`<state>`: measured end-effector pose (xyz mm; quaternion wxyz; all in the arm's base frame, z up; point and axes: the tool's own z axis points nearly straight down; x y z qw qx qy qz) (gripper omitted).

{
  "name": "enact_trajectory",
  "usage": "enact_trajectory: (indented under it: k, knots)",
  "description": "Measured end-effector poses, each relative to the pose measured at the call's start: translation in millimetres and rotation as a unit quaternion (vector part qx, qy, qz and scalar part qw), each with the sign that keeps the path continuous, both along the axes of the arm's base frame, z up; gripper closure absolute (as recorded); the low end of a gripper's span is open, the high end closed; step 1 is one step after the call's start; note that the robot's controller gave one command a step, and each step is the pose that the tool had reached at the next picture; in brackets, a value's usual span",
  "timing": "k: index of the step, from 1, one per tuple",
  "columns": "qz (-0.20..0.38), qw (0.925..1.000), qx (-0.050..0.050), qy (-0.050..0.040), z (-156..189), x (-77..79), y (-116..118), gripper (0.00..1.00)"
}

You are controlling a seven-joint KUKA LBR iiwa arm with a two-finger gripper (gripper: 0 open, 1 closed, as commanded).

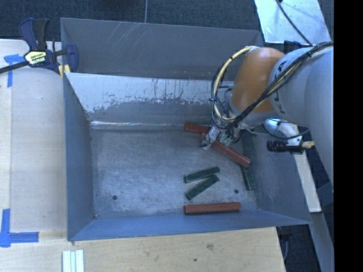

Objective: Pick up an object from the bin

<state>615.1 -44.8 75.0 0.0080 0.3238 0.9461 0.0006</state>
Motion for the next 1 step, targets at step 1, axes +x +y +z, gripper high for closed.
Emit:
enact_trajectory:
  k: [1]
  knots:
    - [0.029, 0.9996, 0.001, 0.0016, 162.9, -2.4, -14.6, 1.00]
